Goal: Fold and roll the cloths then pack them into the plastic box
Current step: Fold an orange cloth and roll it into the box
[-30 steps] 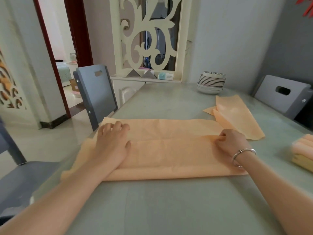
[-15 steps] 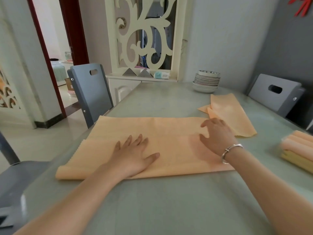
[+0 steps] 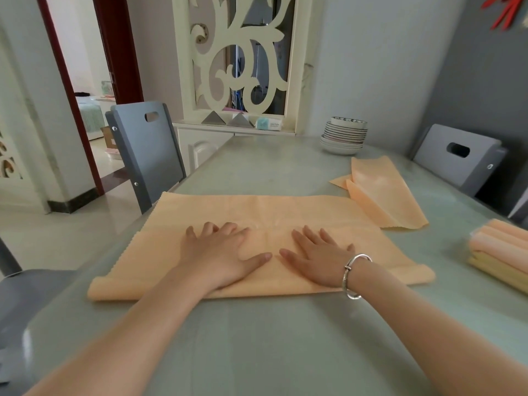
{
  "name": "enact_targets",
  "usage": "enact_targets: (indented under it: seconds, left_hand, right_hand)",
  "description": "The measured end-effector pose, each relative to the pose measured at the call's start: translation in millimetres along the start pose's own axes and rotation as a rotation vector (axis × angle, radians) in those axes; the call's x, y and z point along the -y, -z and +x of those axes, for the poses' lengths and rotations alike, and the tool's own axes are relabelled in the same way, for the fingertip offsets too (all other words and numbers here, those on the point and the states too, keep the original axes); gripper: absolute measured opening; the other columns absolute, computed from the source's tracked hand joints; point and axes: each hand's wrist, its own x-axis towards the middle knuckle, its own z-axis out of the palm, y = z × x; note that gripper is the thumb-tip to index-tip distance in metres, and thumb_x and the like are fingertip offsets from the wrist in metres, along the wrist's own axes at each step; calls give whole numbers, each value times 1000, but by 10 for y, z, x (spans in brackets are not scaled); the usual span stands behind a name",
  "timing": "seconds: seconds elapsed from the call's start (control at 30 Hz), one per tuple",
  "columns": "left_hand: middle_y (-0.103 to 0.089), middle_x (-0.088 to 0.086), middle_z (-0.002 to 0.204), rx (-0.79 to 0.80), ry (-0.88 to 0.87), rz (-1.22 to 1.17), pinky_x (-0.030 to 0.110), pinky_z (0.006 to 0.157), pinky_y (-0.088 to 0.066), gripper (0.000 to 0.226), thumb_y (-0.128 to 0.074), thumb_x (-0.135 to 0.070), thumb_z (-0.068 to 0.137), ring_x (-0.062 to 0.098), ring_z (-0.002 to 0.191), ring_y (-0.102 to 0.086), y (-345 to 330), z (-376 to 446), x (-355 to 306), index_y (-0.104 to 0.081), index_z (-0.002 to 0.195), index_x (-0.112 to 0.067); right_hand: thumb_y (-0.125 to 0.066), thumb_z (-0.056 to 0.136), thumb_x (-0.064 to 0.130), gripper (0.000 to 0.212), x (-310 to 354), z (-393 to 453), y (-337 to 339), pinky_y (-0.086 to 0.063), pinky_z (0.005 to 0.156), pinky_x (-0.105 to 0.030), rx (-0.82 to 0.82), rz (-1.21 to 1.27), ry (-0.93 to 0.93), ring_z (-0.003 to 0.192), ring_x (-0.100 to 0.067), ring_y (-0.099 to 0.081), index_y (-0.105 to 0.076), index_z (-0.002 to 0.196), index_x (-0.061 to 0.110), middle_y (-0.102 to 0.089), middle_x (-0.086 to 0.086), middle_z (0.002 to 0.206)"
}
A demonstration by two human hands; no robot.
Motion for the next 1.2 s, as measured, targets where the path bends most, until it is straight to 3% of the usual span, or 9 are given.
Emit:
enact_targets:
  seconds: [0.23,0.47,0.6,0.67,0.87,1.03,1.2]
  left_hand:
    - [-9,-17,156,15,31,-56,61,111,0,93,-4,-90,66,21,143,-10,-61,-33,-23,-10,147,-43]
    - [-2,-16,158,18,33,-100,56,114,1,88,-8,-87,71,20,145,-3,-109,-53,-32,-5,148,-43]
    - [0,-17,158,30,-9,-116,54,114,2,83,-11,-85,74,19,145,-1,-98,25,31,-3,147,-46]
    - [1,-18,157,40,-46,-128,54,114,3,83,-13,-85,74,17,145,0,-89,79,88,-2,147,-47]
    - [2,-21,157,43,-103,-159,52,115,0,84,-16,-86,73,15,144,0,-126,212,223,-3,146,-48]
    - [3,-20,157,32,-112,-162,53,115,1,83,-16,-86,74,14,145,2,-147,214,243,-1,146,-48]
    - [4,-20,157,17,-110,-167,53,115,2,83,-15,-86,74,13,145,3,-165,227,249,-1,146,-48]
  right_hand:
    - [-16,85,74,76,29,-41,-1,-6,107,-69,16,-16,-36,145,-20,10,2,149,37,12,15,157]
    - [-16,86,73,75,46,-71,4,-7,107,-67,13,-12,-40,146,-20,9,1,149,35,10,15,157]
    - [-24,92,62,57,37,25,42,-12,109,-57,-151,41,-20,143,-21,-14,-35,137,29,-25,6,152]
    - [-31,95,52,46,-13,152,97,-19,110,-48,-263,81,11,137,-20,-26,-43,131,25,-38,4,144]
    - [-47,92,21,45,-160,1015,309,-32,107,-37,-265,169,88,130,-28,-38,-40,136,12,-44,-11,139]
    - [-50,90,19,56,-125,1559,407,-34,106,-38,-216,112,-50,129,-31,-40,-30,142,11,-43,-15,139]
    - [-45,91,18,49,-106,1820,392,-37,102,-36,-202,39,-126,125,-33,-42,-35,139,11,-40,-14,138]
